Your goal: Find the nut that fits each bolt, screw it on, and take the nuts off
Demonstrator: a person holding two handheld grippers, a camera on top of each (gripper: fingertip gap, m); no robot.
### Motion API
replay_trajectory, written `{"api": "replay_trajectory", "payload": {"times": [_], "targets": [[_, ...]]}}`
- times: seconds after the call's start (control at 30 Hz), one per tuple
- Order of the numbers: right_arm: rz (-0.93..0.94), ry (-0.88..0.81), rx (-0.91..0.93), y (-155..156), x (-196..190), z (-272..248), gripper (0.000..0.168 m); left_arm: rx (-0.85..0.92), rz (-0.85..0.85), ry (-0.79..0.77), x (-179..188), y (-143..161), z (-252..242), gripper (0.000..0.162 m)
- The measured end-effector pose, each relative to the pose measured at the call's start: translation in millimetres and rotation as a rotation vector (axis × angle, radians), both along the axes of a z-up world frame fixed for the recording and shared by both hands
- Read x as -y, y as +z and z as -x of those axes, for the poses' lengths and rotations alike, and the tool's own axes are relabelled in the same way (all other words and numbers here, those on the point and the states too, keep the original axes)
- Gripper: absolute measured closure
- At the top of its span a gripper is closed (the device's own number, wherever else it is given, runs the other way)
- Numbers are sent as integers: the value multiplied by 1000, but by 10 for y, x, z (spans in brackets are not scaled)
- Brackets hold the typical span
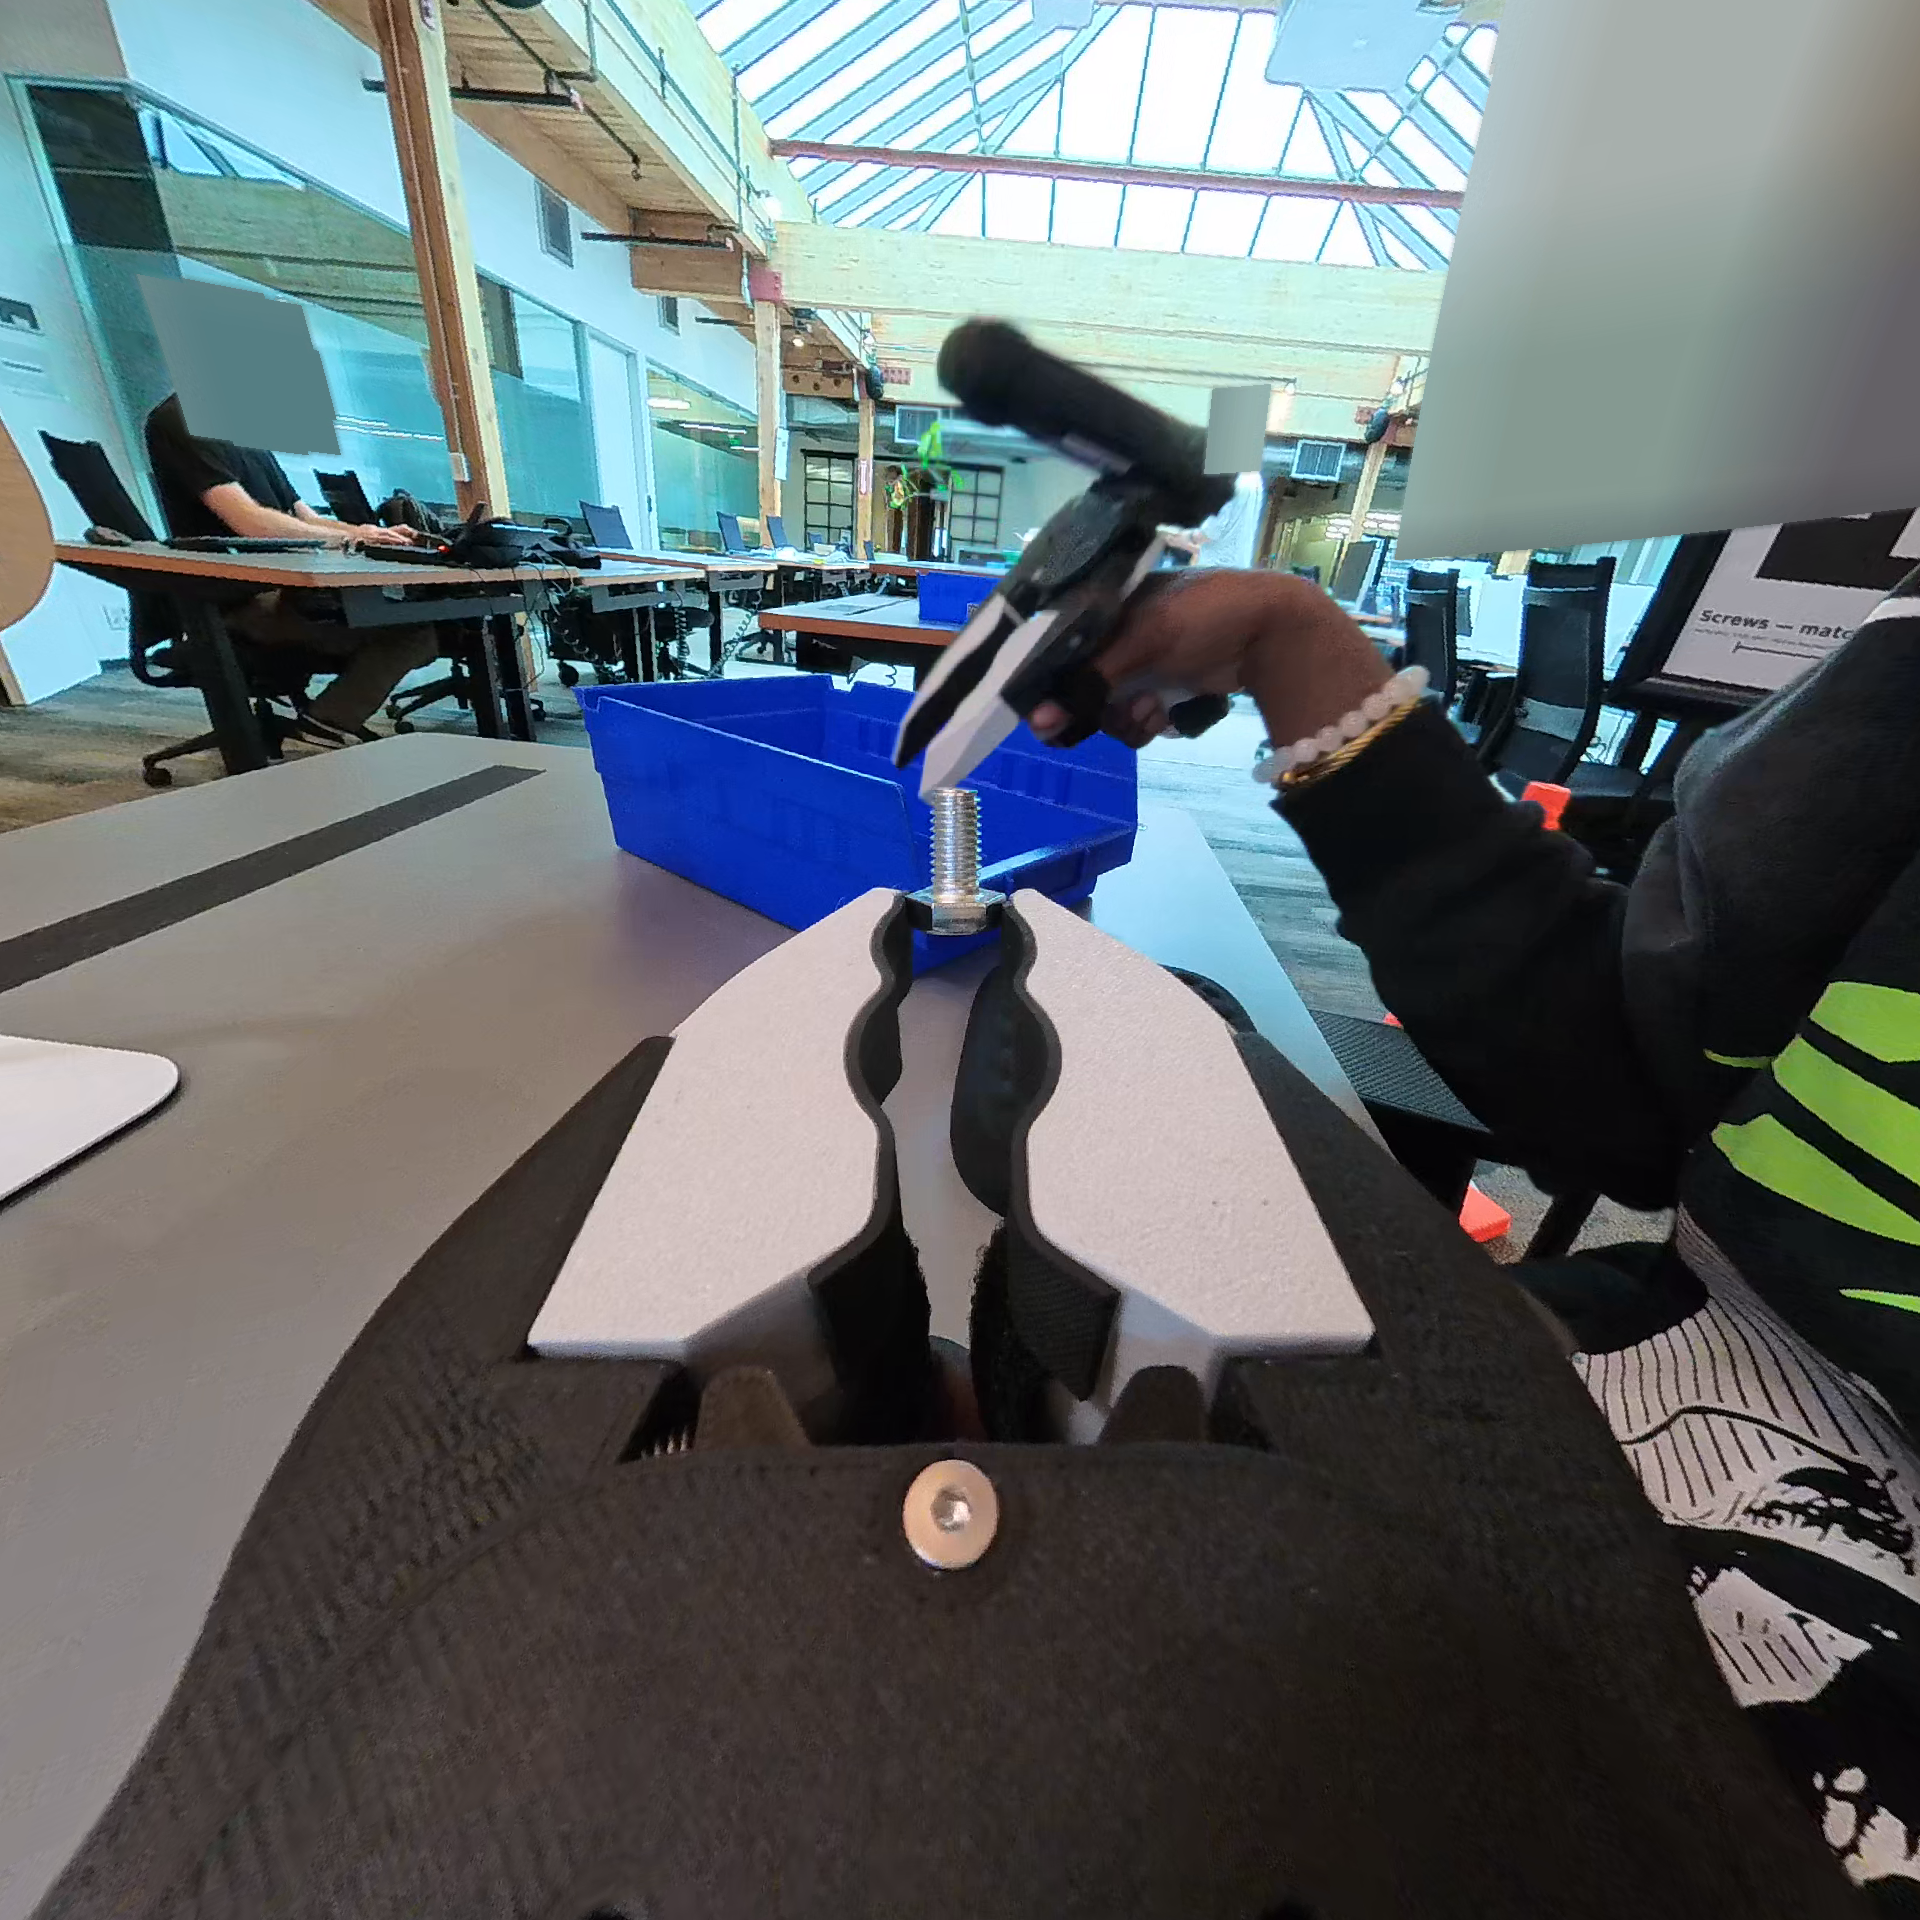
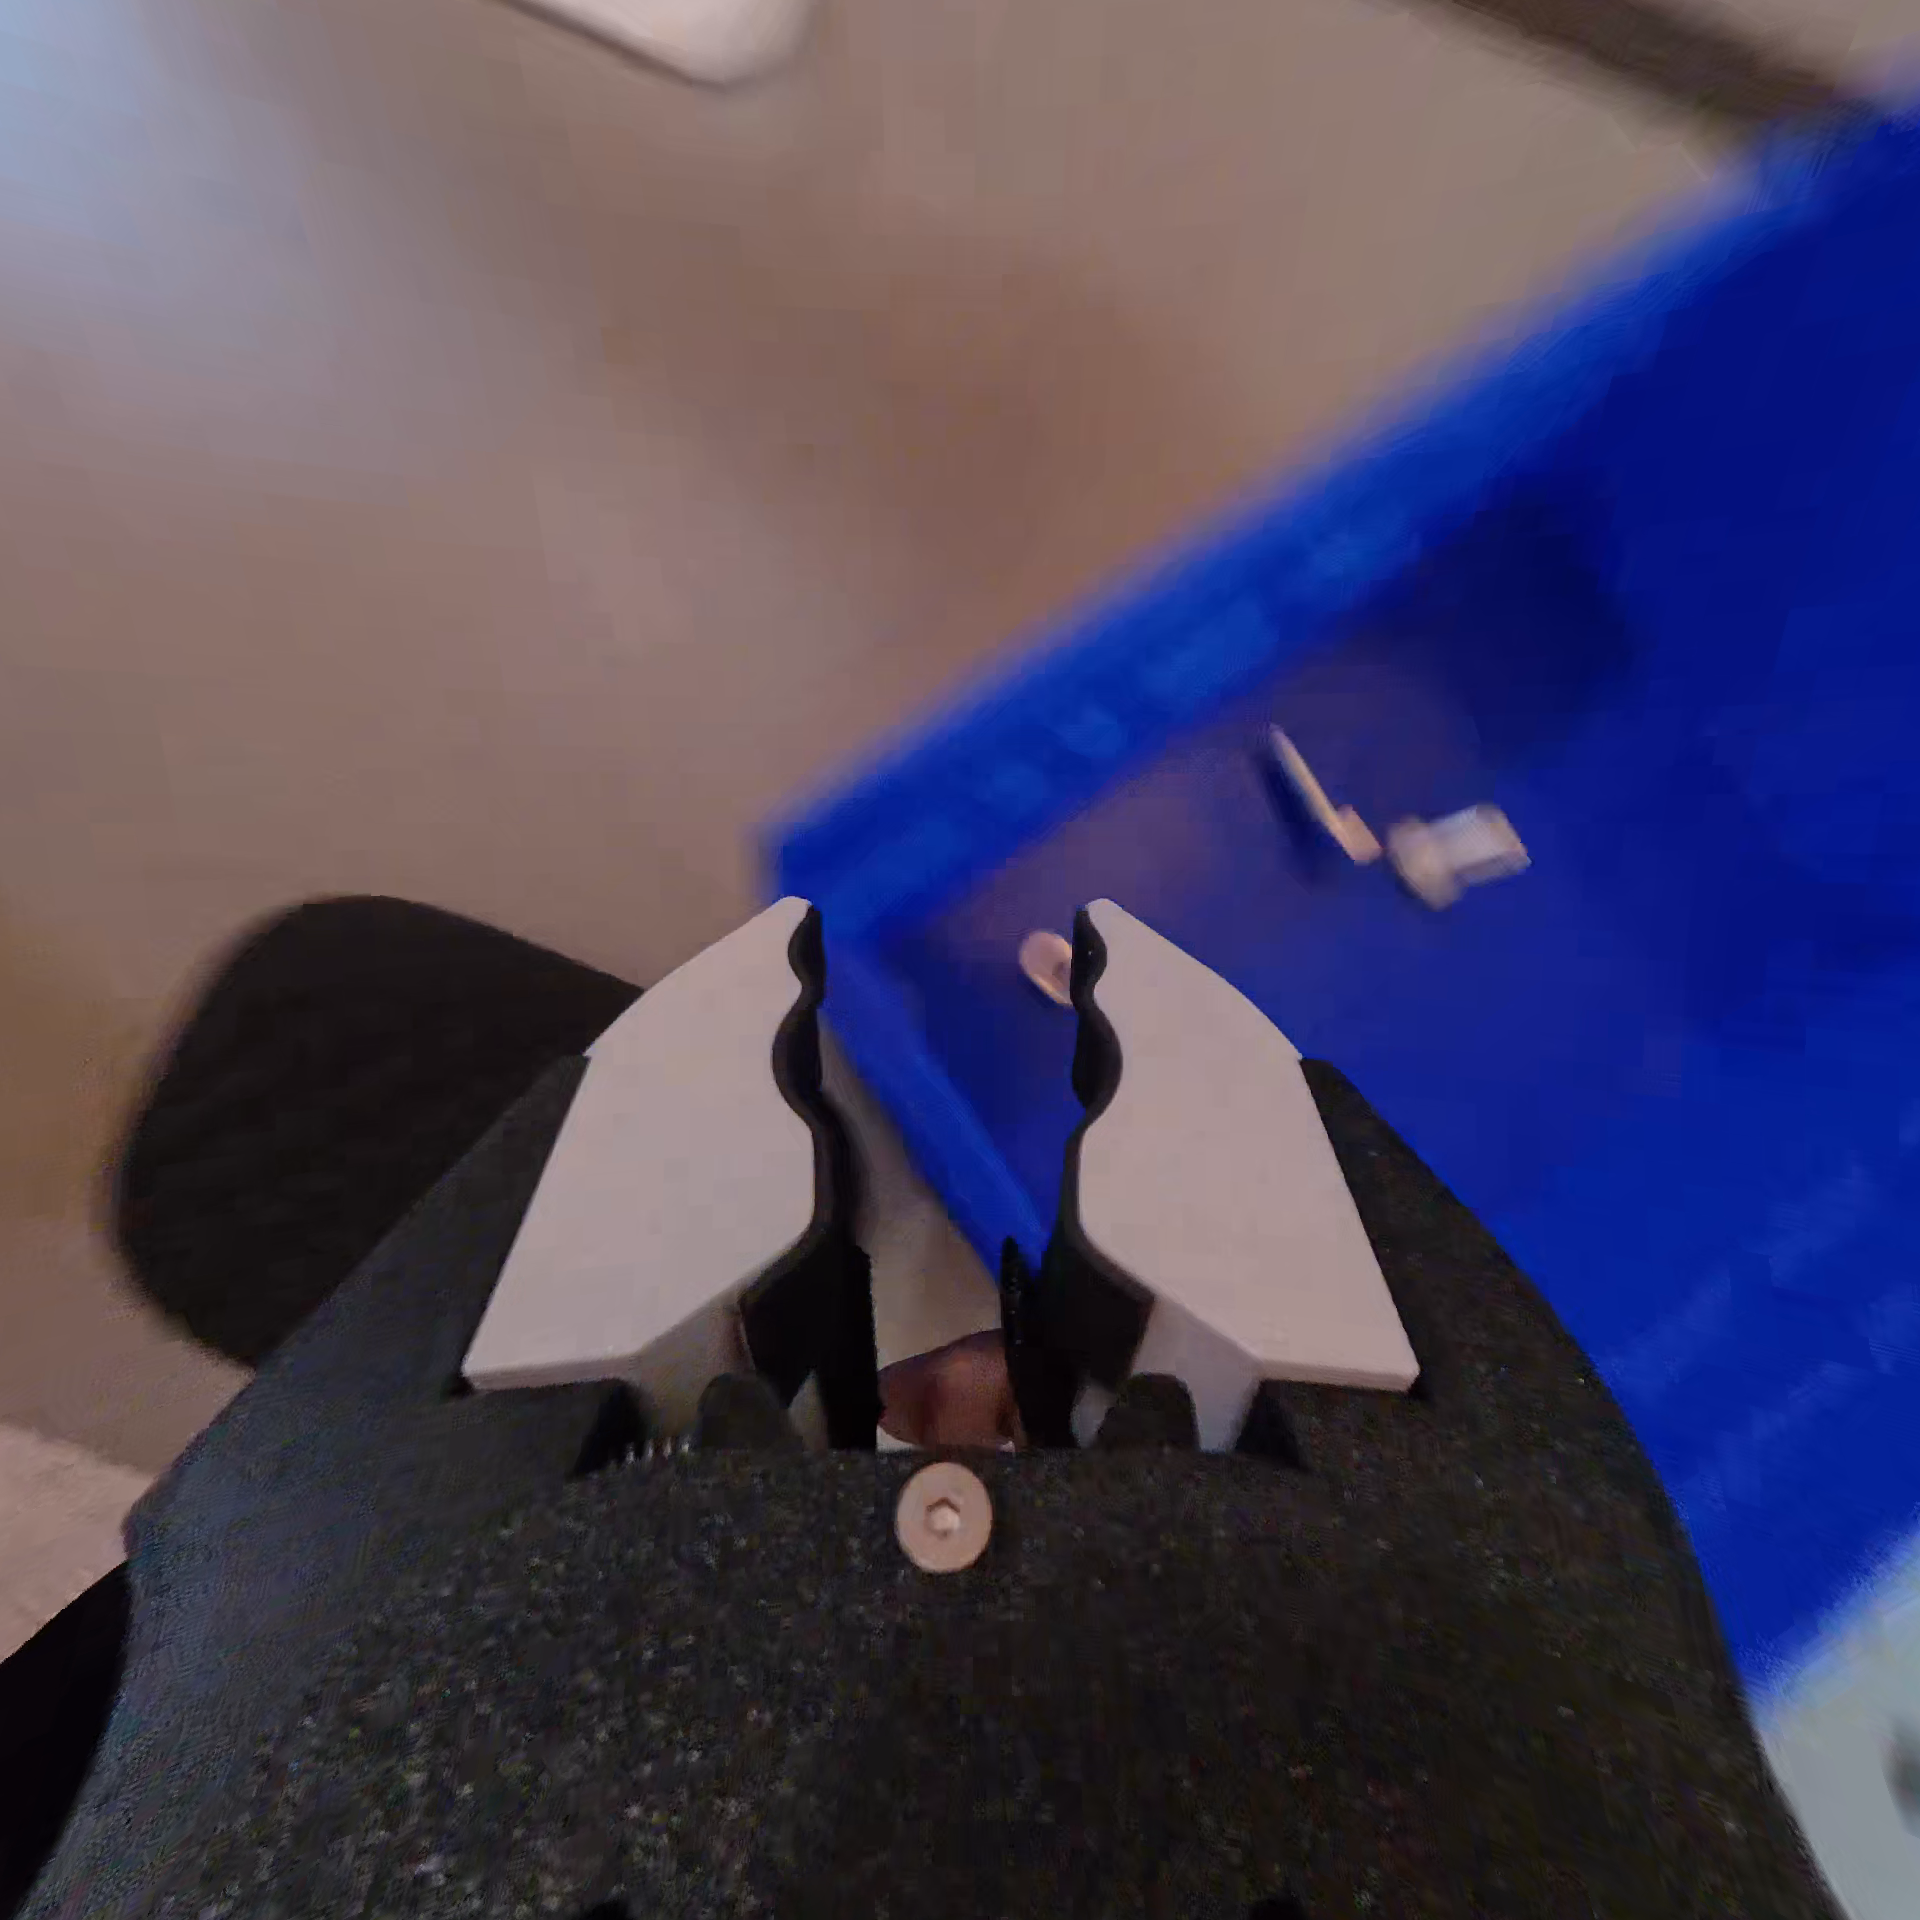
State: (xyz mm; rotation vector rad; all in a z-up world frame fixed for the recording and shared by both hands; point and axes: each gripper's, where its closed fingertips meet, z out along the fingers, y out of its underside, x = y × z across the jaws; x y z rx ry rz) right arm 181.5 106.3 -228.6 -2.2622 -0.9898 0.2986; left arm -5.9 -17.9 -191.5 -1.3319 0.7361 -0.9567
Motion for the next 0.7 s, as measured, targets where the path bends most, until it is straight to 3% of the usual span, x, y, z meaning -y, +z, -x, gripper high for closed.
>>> {"api": "replay_trajectory", "payload": {"times": [0.13, 0.23, 0.4, 0.7], "targets": [[-90, 436, -290, 464, 718, 1111, 127, -7, -1, 7, -9, -13, 4, 146], [-131, 614, -413, 588, 1127, 1651, 133, -9, -2, 7, -9, -14, 4, 146], [-165, 630, -522, 615, 1245, 2043, 144, -21, -9, 6, 0, -18, -7, 146], [-196, 678, -506, 547, 1279, 2078, 160, -21, -12, 20, -17, -20, -14, 146]]}}
